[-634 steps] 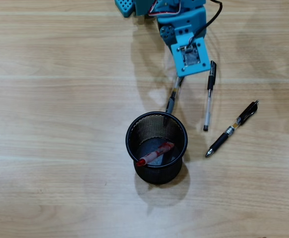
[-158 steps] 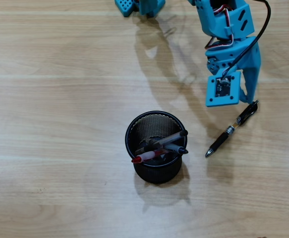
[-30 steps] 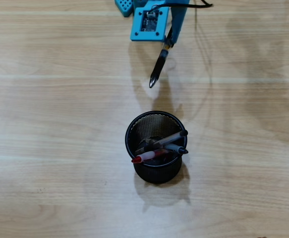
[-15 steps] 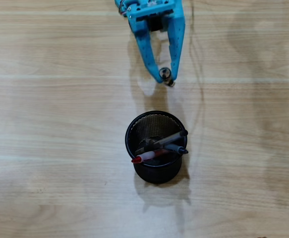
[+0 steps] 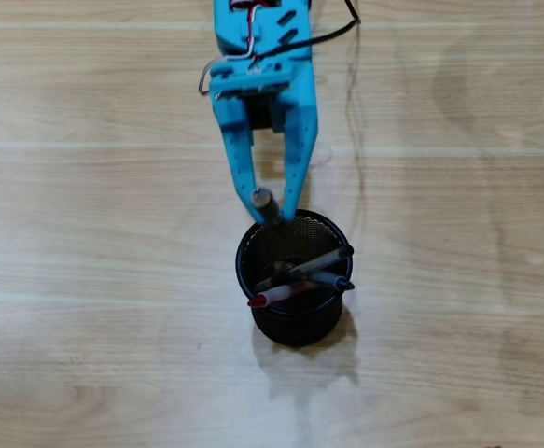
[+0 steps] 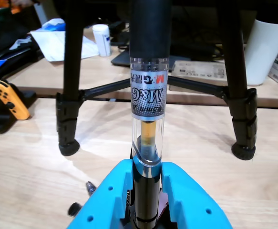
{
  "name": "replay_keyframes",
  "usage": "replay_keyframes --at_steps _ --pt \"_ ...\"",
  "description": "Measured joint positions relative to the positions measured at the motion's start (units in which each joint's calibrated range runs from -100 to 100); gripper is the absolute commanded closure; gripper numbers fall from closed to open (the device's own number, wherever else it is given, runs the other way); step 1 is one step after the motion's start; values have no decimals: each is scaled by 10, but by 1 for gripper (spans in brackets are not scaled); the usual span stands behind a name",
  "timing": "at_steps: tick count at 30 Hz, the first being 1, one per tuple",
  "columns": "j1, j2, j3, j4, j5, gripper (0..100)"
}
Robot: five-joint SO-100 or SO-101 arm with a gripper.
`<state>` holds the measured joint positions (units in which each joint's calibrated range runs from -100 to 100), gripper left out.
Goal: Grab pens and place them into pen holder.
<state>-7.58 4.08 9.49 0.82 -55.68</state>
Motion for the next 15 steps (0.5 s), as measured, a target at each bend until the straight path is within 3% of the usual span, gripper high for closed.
replay_keyframes --at_steps 3,8,15 --pt "3 21 1 -32 0 97" --pt "8 27 40 -105 -1 87" --pt "10 27 96 -171 0 87"
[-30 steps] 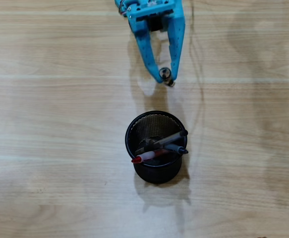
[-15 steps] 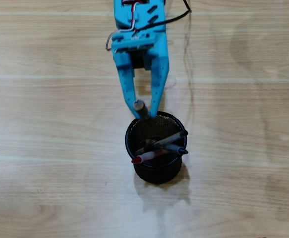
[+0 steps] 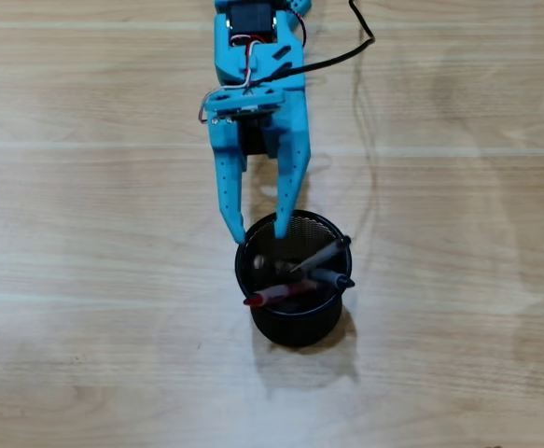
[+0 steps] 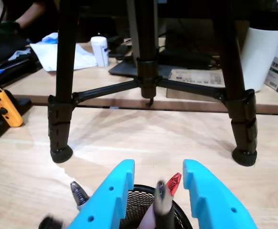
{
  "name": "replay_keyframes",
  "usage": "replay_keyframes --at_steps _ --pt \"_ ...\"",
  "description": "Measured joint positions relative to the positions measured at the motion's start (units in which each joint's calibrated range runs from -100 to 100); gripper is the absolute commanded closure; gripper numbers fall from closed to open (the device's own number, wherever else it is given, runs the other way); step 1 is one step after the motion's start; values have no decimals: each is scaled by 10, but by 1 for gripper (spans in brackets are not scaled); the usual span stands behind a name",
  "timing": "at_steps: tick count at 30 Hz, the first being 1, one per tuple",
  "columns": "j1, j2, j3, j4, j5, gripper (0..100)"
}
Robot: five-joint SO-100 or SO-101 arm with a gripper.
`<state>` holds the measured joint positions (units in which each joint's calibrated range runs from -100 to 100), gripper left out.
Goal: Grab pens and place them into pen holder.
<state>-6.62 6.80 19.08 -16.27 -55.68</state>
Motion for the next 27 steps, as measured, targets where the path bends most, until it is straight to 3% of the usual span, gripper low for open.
replay_keyframes --at_steps 8,11,15,22,27 --pt "4 -1 2 -5 16 87" --pt "6 -25 12 17 51 88" --pt "5 -105 43 101 94 99" --pt "18 -285 128 285 175 98" --pt "14 -422 224 347 276 98"
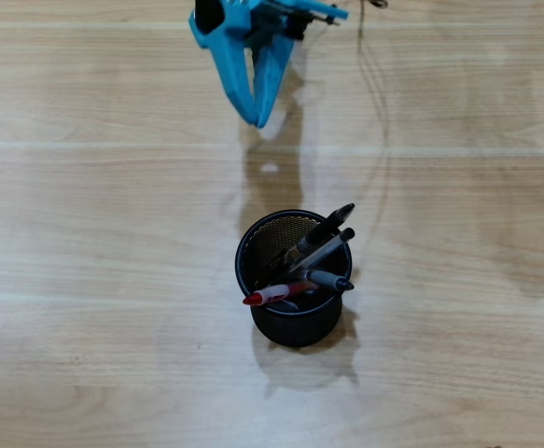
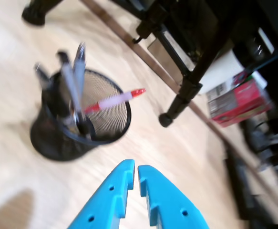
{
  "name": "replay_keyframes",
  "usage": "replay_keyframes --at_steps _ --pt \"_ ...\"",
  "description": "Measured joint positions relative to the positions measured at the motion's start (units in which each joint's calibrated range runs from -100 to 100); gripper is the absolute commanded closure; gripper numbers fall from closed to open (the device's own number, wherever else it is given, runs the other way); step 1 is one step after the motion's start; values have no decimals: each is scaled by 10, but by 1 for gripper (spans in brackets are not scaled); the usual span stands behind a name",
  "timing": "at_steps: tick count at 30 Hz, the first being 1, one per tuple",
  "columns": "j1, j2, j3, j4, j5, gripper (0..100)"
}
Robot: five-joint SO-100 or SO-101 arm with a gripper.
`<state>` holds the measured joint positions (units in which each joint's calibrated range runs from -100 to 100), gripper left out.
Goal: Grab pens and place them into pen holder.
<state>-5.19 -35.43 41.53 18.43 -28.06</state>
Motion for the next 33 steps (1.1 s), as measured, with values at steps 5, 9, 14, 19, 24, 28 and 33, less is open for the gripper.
replay_keyframes --at_steps 5,9,14,19,24,28,33 --pt "-1 -138 142 12 107 98" --pt "-1 -252 281 12 148 98" --pt "4 -400 439 14 190 98" --pt "3 -519 552 15 225 98" --pt "5 -602 572 95 253 98" --pt "15 -631 572 211 272 98" --pt "14 -633 572 319 295 98"
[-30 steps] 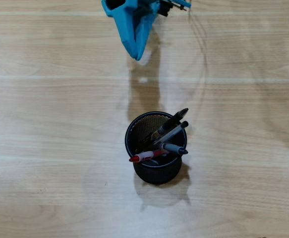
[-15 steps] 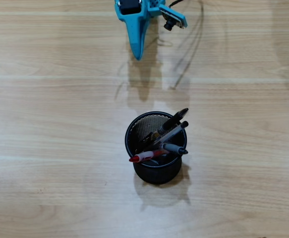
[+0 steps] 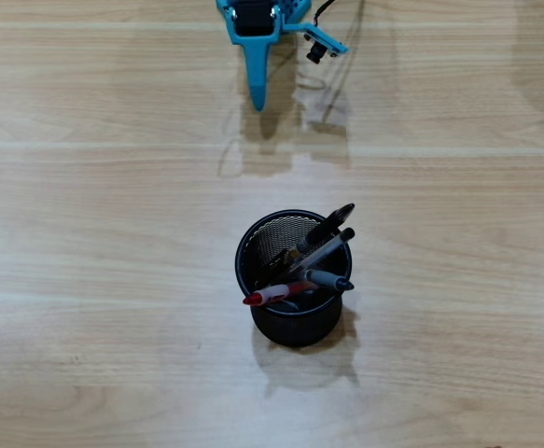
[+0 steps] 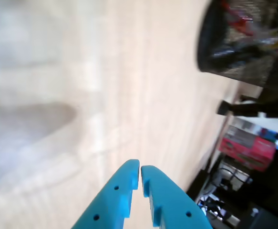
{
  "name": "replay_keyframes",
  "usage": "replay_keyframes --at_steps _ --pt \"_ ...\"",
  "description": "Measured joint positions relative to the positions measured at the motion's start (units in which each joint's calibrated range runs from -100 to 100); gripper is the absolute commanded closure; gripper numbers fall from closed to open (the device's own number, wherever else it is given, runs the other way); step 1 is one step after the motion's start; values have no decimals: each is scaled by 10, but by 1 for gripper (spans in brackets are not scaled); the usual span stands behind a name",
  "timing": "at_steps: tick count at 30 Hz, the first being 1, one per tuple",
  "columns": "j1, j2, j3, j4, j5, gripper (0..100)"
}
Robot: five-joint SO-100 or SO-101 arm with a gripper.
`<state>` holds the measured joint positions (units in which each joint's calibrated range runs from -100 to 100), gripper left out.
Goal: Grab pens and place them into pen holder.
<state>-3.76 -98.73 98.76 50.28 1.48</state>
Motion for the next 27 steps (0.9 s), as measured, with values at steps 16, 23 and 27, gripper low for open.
replay_keyframes --at_steps 16,23,27 --pt "-3 0 0 22 8 98" --pt "-3 0 0 22 8 98" --pt "-3 0 0 22 8 98"
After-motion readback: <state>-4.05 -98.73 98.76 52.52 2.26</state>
